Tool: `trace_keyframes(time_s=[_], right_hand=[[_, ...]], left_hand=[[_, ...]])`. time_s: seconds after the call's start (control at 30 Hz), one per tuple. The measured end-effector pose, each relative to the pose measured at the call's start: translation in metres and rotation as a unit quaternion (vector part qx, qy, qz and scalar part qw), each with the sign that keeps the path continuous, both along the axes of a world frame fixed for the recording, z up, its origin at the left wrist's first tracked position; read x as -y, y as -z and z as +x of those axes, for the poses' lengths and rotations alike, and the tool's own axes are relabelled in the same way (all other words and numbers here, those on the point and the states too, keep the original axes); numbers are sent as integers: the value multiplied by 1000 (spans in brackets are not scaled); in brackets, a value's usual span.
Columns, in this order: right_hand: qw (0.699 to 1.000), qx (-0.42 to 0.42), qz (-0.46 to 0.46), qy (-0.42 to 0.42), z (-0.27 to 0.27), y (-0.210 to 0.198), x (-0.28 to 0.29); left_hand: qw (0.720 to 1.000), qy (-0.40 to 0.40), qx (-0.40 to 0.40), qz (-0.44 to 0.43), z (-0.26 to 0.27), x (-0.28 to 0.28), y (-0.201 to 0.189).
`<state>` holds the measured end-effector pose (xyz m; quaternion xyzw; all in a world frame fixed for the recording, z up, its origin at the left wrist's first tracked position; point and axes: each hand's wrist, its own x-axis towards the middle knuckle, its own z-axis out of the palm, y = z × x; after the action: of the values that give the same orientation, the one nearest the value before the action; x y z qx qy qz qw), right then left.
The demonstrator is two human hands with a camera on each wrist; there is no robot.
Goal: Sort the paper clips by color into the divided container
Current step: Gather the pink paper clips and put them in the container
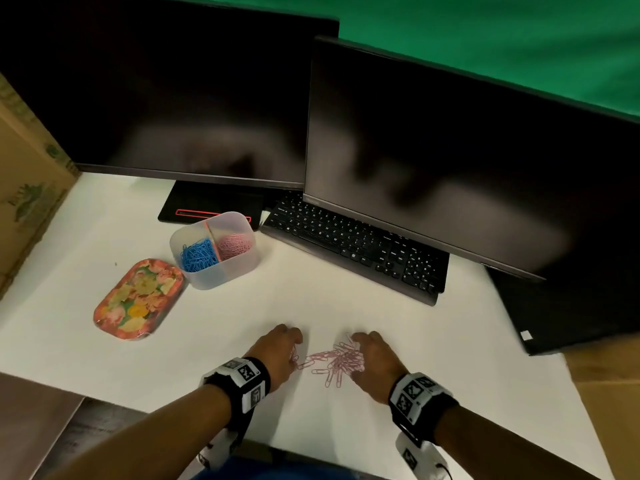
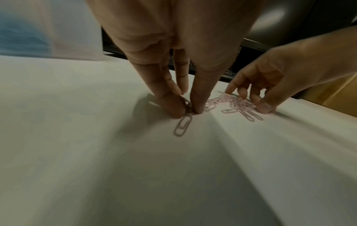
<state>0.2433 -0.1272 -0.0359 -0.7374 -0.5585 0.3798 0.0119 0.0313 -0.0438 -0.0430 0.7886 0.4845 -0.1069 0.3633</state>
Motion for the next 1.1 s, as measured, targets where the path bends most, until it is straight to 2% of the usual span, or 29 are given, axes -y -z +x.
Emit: trace_keyframes(time_s=[0.2,0.3,0.37,0.5,0.67,0.9,1.1], right_hand=[[999,-9,26,-20,-25,-2,-15],[998,-22,33,-41,-29,-4,-18],[996,-19,27,-83,-25,-9,-17],[987,38,13,-154,-20,-9,-20],[992,0,32,-125,-21,-5,-30],[987,33,58,-146,-24,-4,-44],[983,65,57,-162,-22,-5,-62]], left_hand=[[998,54,28,20,28,2,-6],[997,50,48,25,32,6,-11],[998,51,30,23,29,10,-10],[996,77,-33,35,32,13,-4],[998,47,-2,50,40,5,-5],[994,68,-16,79,41,-8,-4],[995,39,5,86,40,-25,-7]])
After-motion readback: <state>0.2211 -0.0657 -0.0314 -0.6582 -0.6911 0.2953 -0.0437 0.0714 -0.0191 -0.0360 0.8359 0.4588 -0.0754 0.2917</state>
